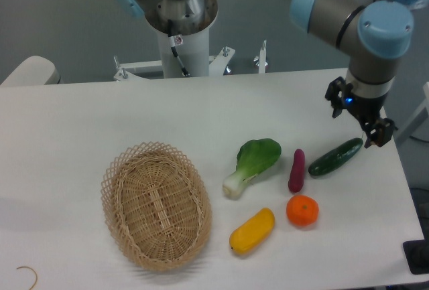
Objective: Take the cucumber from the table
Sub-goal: 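Move the open gripper over the green cucumber and lower toward it, then lower the gripper around the cucumber and close the fingers on it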
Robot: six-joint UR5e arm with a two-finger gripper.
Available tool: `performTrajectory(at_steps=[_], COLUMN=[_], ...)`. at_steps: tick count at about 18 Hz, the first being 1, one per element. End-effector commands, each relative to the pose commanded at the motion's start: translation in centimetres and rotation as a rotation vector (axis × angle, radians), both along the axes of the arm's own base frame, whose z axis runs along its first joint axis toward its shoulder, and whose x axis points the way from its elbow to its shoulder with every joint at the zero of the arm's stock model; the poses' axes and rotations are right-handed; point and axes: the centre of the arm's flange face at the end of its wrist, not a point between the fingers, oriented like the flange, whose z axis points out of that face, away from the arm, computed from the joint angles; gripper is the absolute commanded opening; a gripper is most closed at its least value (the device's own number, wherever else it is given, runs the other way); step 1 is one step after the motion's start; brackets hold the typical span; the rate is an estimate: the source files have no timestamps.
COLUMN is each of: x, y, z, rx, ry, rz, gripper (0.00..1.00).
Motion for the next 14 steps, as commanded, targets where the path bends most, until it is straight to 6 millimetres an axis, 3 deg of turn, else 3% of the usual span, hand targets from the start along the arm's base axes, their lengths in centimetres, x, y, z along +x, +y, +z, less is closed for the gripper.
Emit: performTrajectory(at_steps=[4,8,14], x=[-1.1,-4.0,-6.9], y=[1.0,1.0,-0.4], z=[-2.4,-3.8,-7.7], rx=[-0.009,-0.012,-0.055], ry=[-0.002,-0.002,0.032], rz=[0.003,0.0,-0.021], gripper=[1.0,1.0,1.0])
